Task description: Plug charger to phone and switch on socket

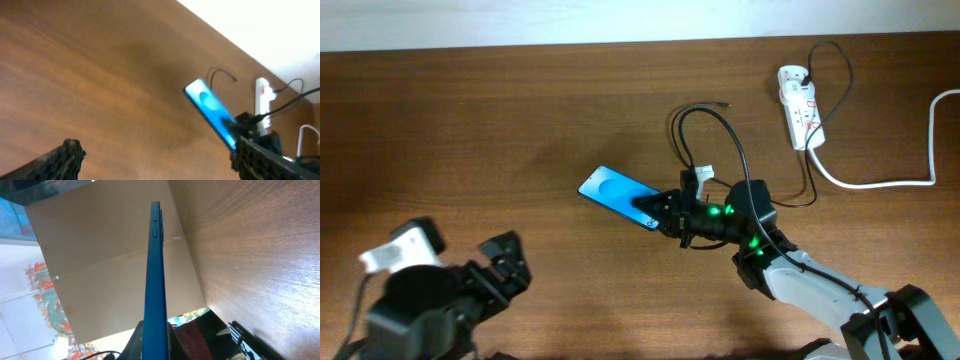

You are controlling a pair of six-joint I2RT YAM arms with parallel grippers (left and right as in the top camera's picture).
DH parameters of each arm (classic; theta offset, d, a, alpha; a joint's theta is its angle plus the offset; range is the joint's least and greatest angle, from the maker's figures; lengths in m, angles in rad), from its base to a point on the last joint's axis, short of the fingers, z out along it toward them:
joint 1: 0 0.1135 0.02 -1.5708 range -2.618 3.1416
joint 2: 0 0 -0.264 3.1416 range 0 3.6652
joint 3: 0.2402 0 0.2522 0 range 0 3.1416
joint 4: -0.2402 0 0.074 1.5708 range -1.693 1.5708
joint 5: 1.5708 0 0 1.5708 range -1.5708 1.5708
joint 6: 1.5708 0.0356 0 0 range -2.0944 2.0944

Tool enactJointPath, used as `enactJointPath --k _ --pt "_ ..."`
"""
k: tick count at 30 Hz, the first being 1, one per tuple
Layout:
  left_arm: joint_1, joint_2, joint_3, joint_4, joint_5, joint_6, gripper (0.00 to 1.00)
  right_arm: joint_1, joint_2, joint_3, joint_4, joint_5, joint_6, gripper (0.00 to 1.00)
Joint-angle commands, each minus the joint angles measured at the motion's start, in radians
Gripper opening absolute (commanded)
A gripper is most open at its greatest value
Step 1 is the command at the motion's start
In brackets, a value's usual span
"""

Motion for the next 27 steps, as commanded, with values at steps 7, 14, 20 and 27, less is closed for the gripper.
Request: enactJointPath --k 7,14,20,27 --pt "0.002 -0.029 -0.463 0.400 0.329 -0.225 0.99 -0.002 -0.009 0.014 0.013 0.026 -0.055 0.04" --pt "0.103 -0.021 -0.475 0.425 0.449 -0.278 0.99 -0.002 -0.009 0.014 -0.098 0.043 -0.083 0.04" --pt "0.347 0.144 -0.475 0.461 0.811 -0.087 0.99 -0.002 -0.009 0.014 -0.098 0.052 -0.086 0.04" --pt "0.487 0.374 -0.480 0.520 1.130 0.100 0.99 -0.002 -0.009 0.014 -0.098 0.055 -0.085 0.04"
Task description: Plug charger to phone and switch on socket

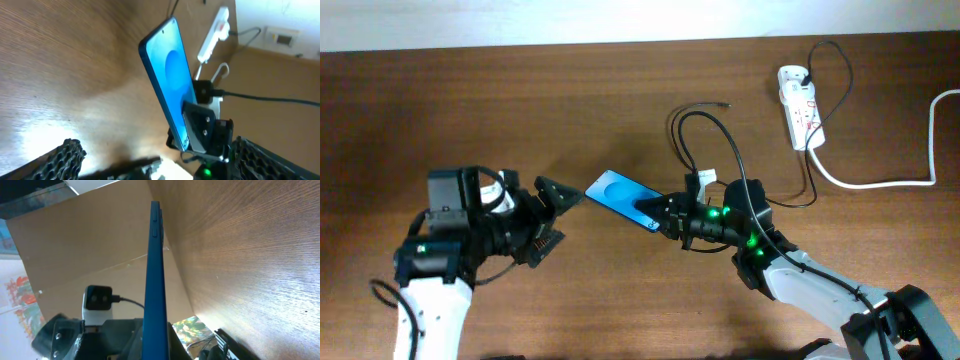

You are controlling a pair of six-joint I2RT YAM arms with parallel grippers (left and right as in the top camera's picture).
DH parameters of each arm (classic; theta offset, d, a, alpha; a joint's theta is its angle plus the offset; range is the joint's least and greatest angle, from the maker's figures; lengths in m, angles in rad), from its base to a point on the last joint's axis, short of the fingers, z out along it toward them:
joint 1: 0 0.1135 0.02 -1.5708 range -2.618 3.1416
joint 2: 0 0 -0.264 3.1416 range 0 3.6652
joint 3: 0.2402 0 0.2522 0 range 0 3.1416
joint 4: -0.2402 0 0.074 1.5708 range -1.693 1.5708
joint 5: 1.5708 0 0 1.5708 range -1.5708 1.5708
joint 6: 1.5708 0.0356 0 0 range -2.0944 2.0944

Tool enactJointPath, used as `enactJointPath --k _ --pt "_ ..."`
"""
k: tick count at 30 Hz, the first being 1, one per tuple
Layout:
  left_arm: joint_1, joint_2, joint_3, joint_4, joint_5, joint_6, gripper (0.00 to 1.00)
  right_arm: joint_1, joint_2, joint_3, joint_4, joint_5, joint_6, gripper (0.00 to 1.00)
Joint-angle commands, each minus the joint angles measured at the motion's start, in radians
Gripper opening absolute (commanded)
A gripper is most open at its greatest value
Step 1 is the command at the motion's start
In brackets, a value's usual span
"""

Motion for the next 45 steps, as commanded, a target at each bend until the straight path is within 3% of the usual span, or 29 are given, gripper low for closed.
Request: enactJointPath --k 1,5,9,11,23,26,31,33,35,45 --pt "0.008 0.029 -0.014 0.010 0.106 0.080 0.99 -0.002 -0.009 0.014 0.011 0.006 -0.014 0.04" --pt "0.008 0.029 -0.029 0.056 0.105 0.063 0.99 0.000 -0.009 0.014 0.012 0.044 -0.006 0.04" --pt "0.008 0.029 -0.029 0.111 0.062 -0.055 0.99 0.069 -0.009 0.014 0.089 0.197 0.187 0.04" --pt "0.008 0.029 -0.029 0.111 0.059 -0.069 0.99 0.116 -0.009 0.014 0.126 0.286 0.190 0.04" --pt "0.008 0.029 -0.029 0.115 0.041 -0.140 0.96 0.215 -0.009 0.014 0.244 0.380 0.196 0.04" --pt "0.008 0.029 -0.029 0.114 0.039 -0.217 0.95 0.261 -0.009 0.014 0.245 0.430 0.198 0.04" --pt "0.004 0.029 -0.029 0.115 -0.008 -0.286 0.91 0.282 -0.009 0.014 0.245 0.436 0.347 0.04" --pt "0.004 0.029 -0.029 0.118 -0.016 -0.286 0.91 0.282 -0.009 0.014 0.245 0.427 0.346 0.04" --pt "0.004 0.029 -0.029 0.118 -0.027 -0.307 0.99 0.292 -0.009 0.014 0.245 0.435 0.346 0.04" --pt "0.004 0.029 -0.029 0.118 -0.039 -0.335 0.99 0.333 -0.009 0.014 0.215 0.455 0.346 0.04"
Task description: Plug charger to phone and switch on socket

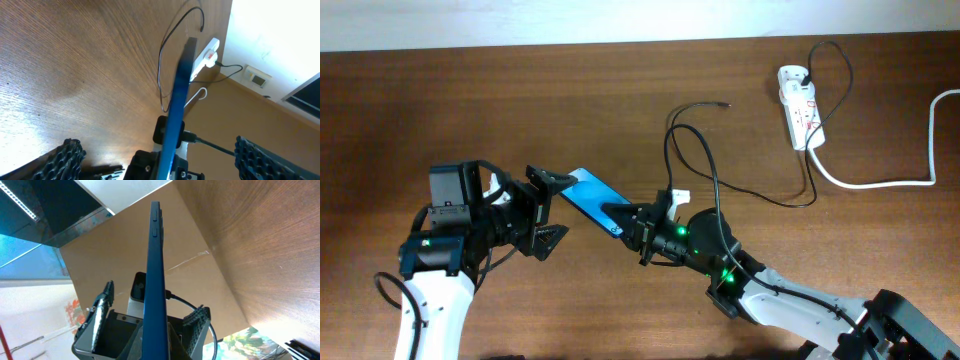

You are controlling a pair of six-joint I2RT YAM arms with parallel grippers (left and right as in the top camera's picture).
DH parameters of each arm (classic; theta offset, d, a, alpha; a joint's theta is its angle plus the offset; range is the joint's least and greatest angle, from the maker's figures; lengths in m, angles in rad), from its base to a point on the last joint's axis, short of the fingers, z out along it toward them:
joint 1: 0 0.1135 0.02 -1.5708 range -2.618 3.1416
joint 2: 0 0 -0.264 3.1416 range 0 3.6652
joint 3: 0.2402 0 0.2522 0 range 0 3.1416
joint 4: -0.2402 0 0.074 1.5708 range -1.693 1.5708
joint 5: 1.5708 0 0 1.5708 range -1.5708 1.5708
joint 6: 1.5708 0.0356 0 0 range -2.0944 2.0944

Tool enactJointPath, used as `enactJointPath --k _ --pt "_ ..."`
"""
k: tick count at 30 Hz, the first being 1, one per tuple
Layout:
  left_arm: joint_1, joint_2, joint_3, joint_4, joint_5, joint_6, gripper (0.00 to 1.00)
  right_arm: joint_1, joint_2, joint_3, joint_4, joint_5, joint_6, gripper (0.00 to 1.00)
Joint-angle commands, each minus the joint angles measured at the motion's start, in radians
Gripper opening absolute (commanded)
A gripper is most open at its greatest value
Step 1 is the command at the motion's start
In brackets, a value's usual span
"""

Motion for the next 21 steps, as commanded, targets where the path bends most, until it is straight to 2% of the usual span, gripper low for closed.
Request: enactJointPath --k 1,11,16,21 --pt "0.000 -0.001 -0.007 0.002 -0.022 -0.010 0.99 0.029 -0.010 0.016 0.012 0.013 0.000 0.04" --pt "0.000 -0.001 -0.007 0.003 -0.028 -0.010 1.00 0.030 -0.010 0.016 0.011 0.018 0.000 0.04" --pt "-0.002 -0.001 -0.007 0.055 0.019 -0.010 0.95 0.030 -0.010 0.016 0.011 0.019 0.000 0.04" --pt "-0.071 -0.001 -0.007 0.146 0.005 -0.029 0.90 0.046 -0.010 0.016 0.012 0.025 0.001 0.04"
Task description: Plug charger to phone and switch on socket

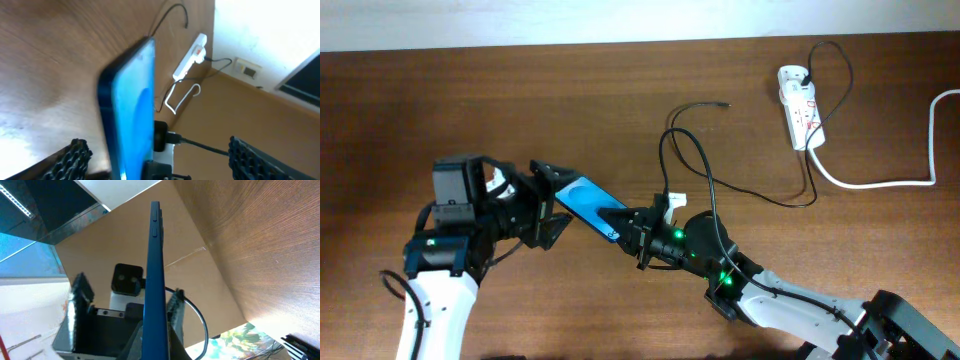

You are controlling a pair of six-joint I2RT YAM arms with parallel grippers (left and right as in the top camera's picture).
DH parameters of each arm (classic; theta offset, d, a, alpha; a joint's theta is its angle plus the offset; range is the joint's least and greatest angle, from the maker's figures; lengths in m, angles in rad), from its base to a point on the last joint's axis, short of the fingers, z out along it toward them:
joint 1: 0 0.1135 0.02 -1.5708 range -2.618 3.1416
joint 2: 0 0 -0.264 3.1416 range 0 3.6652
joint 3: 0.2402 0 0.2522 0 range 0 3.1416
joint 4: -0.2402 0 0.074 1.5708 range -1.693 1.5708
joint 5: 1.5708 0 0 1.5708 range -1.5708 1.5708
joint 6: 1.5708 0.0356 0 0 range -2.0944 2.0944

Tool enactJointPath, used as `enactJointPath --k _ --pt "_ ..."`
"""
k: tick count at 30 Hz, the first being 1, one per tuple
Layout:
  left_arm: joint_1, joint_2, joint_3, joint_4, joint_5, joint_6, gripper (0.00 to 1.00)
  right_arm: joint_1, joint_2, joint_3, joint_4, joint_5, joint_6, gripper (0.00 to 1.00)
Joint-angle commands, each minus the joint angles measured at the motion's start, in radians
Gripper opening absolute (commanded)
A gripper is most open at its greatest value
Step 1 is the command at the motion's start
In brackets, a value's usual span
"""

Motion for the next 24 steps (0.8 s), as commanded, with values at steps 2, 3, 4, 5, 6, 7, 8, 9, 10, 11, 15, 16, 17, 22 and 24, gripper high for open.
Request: enactJointPath --k 2,3,4,5,6,7,8,9,10,11,15,16,17,22,24 --pt "-0.058 -0.001 -0.005 0.039 -0.044 -0.014 0.89 0.029 -0.010 0.016 0.019 0.032 0.001 0.04" --pt "-0.066 -0.001 -0.005 0.039 -0.051 -0.014 0.88 0.030 -0.010 0.016 0.019 0.032 0.001 0.04" --pt "-0.067 -0.001 -0.005 0.039 -0.054 -0.014 0.88 0.030 -0.010 0.016 0.019 0.032 0.001 0.04" --pt "-0.067 -0.001 -0.005 0.039 -0.054 -0.015 0.87 0.030 -0.010 0.016 0.021 0.032 0.001 0.04" --pt "-0.067 -0.001 -0.005 0.039 -0.054 -0.015 0.84 0.030 -0.010 0.016 0.027 0.033 0.001 0.04" --pt "-0.067 -0.001 -0.005 0.039 -0.054 -0.017 0.83 0.030 -0.010 0.016 0.027 0.033 0.001 0.04" --pt "-0.067 -0.001 -0.005 0.039 -0.053 -0.033 0.83 0.030 -0.010 0.016 0.026 0.033 0.001 0.04" --pt "-0.067 -0.001 -0.005 0.039 -0.053 -0.034 0.83 0.030 -0.010 0.016 0.026 0.033 0.001 0.04" --pt "-0.067 -0.001 -0.005 0.039 -0.053 -0.034 0.83 0.030 -0.010 0.016 0.027 0.033 0.001 0.04" --pt "-0.067 -0.001 -0.005 0.039 -0.053 -0.034 0.83 0.030 -0.010 0.016 0.027 0.033 0.001 0.04" --pt "-0.067 -0.001 -0.005 0.035 -0.063 -0.033 0.79 0.030 -0.010 0.016 0.034 0.048 0.002 0.04" --pt "-0.067 0.002 -0.005 0.032 -0.065 -0.033 0.80 0.030 -0.010 0.016 0.052 0.051 0.001 0.04" --pt "-0.067 0.002 -0.005 0.032 -0.065 -0.033 0.80 0.030 -0.010 0.016 0.055 0.051 0.001 0.04" --pt "-0.076 0.023 -0.005 0.033 -0.065 -0.033 0.79 0.031 -0.010 0.016 0.071 0.051 0.001 0.04" --pt "-0.076 0.028 -0.005 0.042 -0.065 -0.034 0.78 0.031 -0.010 0.016 0.072 0.050 0.001 0.04"
